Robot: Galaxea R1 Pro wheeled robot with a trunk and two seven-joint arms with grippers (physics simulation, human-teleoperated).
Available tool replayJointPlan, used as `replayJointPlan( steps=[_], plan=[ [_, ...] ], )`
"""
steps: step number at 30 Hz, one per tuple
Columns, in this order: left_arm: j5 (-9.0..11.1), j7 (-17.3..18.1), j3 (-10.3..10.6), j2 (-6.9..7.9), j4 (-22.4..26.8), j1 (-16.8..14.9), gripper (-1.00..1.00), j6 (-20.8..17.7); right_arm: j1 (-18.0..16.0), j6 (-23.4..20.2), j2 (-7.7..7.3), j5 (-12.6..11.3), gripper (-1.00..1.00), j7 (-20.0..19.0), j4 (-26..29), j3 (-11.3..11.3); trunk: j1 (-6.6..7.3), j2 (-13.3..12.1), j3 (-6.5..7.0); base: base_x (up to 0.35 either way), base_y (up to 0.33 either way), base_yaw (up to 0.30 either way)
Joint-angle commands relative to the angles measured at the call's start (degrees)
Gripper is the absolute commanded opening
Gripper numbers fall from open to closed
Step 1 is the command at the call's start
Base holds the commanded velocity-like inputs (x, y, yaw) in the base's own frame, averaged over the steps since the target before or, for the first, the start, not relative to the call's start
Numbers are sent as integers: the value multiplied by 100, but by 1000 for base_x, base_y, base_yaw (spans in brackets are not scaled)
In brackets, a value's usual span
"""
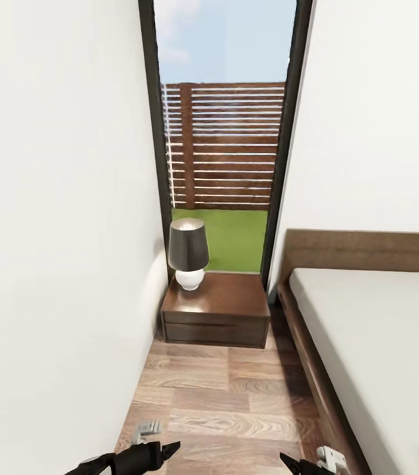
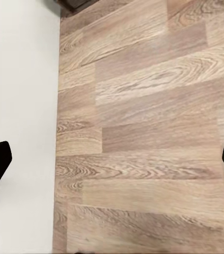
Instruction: In the bedroom, move the book from the bed onto either nightstand, and place the two sandals side by side next to the bed.
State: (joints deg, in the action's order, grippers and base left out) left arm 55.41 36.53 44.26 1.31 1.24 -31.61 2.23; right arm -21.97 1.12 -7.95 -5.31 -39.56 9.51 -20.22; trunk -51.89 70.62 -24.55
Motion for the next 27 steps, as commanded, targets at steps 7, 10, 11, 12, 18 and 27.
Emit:
replayJointPlan(
  steps=[7,10,11,12,18,27],
  plan=[
    [31,10,48,1,-1,-3,100,23,-2,11,-4,-51,100,-15,-10,27,-3,3,-6,312,0,0],
    [31,11,48,1,-1,-3,100,23,-3,11,-2,-52,100,-16,-10,27,-3,3,-6,312,0,0],
    [31,12,48,1,-1,-3,100,23,-3,11,-3,-52,100,-15,-10,27,-3,3,-6,312,0,0],
    [31,12,48,1,-1,-3,100,23,-3,11,-4,-53,100,-16,-10,27,-3,3,-6,312,0,0],
    [31,10,48,1,-1,-3,100,23,-3,11,-4,-52,100,-12,-10,27,-3,3,-6,312,0,0],
    [34,3,48,1,-1,-3,100,23,-4,11,1,-52,100,-15,-10,27,-3,3,-6,312,0,0]
  ],
)
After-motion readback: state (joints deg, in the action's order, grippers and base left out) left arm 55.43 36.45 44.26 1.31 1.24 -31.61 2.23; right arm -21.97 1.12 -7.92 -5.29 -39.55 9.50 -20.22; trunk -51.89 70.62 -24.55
